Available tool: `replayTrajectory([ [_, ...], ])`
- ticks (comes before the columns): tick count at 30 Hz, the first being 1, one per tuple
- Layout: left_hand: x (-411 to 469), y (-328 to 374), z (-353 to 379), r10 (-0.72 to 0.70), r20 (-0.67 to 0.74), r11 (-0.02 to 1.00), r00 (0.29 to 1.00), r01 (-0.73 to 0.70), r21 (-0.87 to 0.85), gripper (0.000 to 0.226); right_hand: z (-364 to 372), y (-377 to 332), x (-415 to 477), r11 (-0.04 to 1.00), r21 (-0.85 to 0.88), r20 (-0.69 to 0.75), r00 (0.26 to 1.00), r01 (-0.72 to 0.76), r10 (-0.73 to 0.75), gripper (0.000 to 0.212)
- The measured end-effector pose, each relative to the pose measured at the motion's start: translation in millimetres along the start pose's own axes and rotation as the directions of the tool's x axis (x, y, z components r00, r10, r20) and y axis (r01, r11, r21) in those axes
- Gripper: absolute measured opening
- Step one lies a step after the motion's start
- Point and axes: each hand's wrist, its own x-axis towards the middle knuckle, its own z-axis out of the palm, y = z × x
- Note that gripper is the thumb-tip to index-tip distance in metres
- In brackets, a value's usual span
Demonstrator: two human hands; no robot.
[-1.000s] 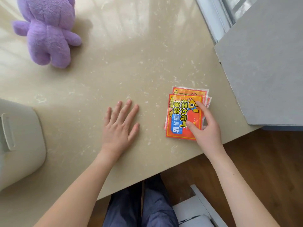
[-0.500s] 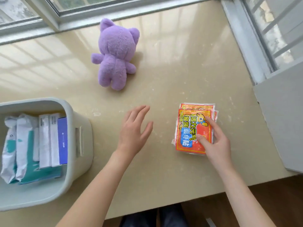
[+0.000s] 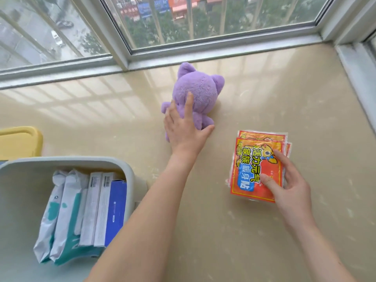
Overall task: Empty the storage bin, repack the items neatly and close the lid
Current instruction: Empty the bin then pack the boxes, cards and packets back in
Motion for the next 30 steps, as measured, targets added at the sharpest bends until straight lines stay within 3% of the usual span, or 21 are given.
replayTrajectory([
  [3, 0.7, -6.0, 17.8, -0.081, 0.084, 0.994, 0.993, 0.074, 0.084, 0.112, -2.6, 4.8, 1.0, 1.000, -0.007, -0.005, 1.000, -0.017, 0.017, 0.062],
  [8, 6.4, -23.6, 31.9, -0.069, -0.045, 0.991, 0.997, 0.074, 0.109, 0.107, -12.2, 14.3, -2.2, 0.998, -0.022, -0.022, 0.998, -0.057, 0.057, 0.062],
  [15, 10.0, -26.5, 31.7, -0.065, -0.016, 0.996, 0.998, 0.066, 0.067, 0.100, -17.9, 27.8, -12.5, 0.994, 0.027, -0.050, 0.993, -0.109, 0.110, 0.062],
  [18, 8.2, -28.6, 27.5, -0.063, -0.007, 0.998, 0.998, 0.063, -0.013, 0.101, -21.0, 29.3, -18.6, 0.993, 0.034, -0.035, 0.993, -0.113, 0.114, 0.061],
  [23, -33.2, -25.1, 13.3, -0.130, 0.028, 0.946, 0.991, 0.132, -0.296, 0.102, -33.3, 23.3, -33.7, 0.995, 0.027, -0.011, 0.995, -0.099, 0.100, 0.061],
  [27, -76.9, -13.6, 2.4, -0.265, 0.028, 0.878, 0.964, 0.253, -0.406, 0.082, -52.9, 13.2, -49.4, 0.996, 0.030, -0.005, 0.996, -0.086, 0.086, 0.061],
  [30, -107.0, 3.3, -22.6, -0.274, 0.031, 0.861, 0.961, 0.259, -0.438, 0.071, -72.6, -3.7, -66.5, 0.997, 0.037, -0.011, 0.997, -0.072, 0.072, 0.062],
])
